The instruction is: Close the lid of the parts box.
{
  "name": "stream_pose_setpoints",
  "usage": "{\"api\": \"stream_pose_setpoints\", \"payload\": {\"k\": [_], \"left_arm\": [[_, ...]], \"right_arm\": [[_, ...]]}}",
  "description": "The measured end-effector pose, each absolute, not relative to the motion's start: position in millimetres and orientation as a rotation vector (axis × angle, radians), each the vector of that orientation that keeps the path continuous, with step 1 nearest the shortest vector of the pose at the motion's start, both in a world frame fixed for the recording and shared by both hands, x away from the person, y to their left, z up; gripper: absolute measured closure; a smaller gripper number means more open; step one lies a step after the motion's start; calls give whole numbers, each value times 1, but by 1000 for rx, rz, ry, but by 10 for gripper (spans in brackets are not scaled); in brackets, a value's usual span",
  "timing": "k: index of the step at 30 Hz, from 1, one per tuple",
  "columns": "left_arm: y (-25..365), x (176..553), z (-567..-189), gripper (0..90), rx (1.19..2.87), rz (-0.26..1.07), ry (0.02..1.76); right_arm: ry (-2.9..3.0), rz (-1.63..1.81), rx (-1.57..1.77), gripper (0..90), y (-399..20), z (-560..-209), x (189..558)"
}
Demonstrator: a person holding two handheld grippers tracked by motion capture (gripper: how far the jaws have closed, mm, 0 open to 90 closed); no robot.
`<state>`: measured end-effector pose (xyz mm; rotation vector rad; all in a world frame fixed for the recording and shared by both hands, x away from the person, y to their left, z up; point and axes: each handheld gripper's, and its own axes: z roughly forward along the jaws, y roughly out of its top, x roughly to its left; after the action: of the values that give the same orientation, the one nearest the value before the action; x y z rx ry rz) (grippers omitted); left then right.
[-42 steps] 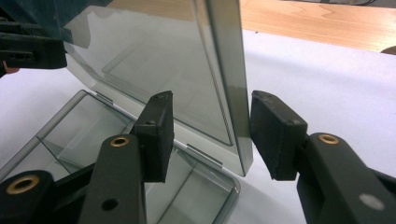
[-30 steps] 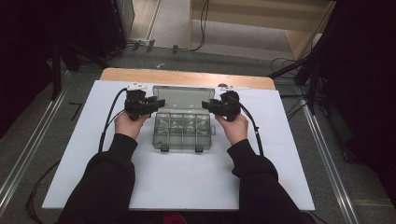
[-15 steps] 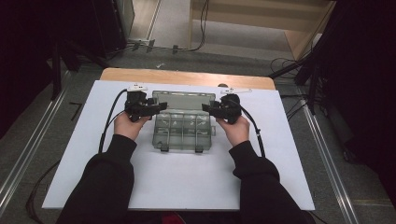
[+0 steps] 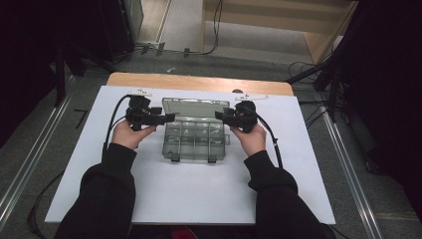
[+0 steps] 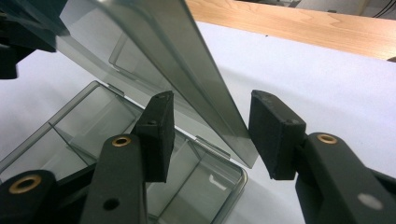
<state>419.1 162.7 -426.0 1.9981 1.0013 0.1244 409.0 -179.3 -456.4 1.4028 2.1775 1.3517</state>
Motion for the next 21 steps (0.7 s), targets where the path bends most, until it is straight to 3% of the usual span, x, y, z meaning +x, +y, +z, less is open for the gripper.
{"api": "stream_pose_setpoints", "payload": {"k": [3,7,15,21], "left_arm": [[166,414,-418,299,2018,105,978],[169,407,-408,438,2020,110,993],[169,402,-401,843,1987,32,985],[160,404,-403,896,2018,53,968]], "right_arm": [[2176,1354,1402,494,-179,-456,409],[2176,1358,1402,493,-179,-457,409],[2173,1363,1400,486,-179,-457,409],[2174,1366,1383,474,-179,-458,406]]}}
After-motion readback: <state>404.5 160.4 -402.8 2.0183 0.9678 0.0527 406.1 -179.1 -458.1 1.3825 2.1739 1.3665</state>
